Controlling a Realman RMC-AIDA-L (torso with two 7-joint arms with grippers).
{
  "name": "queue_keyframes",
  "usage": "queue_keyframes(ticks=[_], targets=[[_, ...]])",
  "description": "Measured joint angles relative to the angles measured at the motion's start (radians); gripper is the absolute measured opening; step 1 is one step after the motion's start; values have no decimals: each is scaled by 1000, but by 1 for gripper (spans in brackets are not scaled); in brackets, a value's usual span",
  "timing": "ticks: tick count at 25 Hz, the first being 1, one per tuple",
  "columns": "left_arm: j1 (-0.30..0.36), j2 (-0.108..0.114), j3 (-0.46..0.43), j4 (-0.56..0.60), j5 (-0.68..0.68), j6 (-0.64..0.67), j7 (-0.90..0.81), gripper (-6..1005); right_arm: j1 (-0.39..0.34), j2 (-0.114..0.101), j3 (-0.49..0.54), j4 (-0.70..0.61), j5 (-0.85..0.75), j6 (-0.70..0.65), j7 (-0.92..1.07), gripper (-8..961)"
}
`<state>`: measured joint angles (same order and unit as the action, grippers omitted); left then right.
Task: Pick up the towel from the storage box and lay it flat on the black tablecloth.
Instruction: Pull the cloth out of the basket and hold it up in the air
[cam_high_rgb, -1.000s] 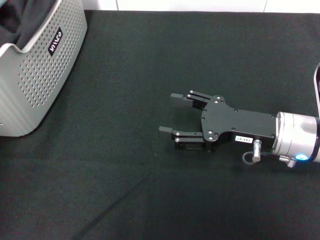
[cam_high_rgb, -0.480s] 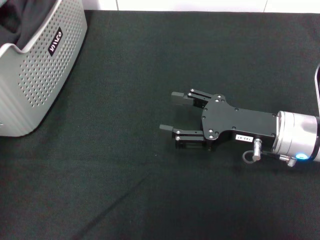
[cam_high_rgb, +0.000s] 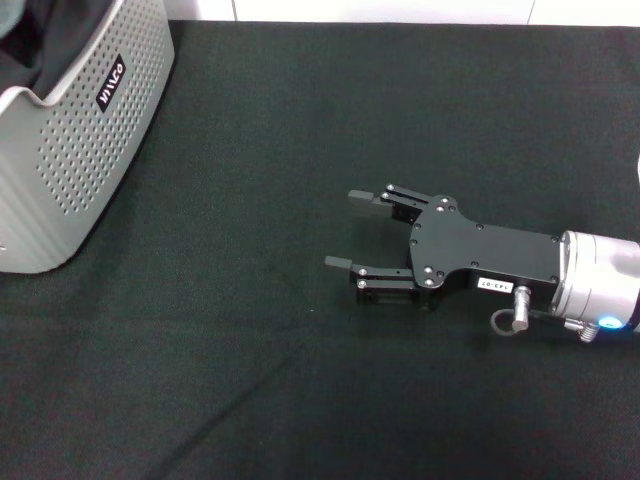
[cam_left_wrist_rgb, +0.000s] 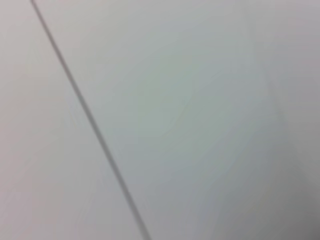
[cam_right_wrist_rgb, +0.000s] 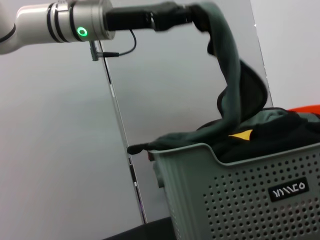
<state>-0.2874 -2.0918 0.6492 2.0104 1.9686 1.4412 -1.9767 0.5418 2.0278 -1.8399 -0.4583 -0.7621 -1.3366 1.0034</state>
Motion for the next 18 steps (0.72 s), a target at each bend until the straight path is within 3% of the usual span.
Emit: queue_keyframes(ticks=[11, 18], targets=[[33, 4, -70, -72, -626, 60, 39, 17, -7, 0, 2, 6, 43, -64, -69, 856], [19, 3, -71, -137, -737, 154, 50, 17, -46, -11, 94, 26, 60, -238, -78, 856]])
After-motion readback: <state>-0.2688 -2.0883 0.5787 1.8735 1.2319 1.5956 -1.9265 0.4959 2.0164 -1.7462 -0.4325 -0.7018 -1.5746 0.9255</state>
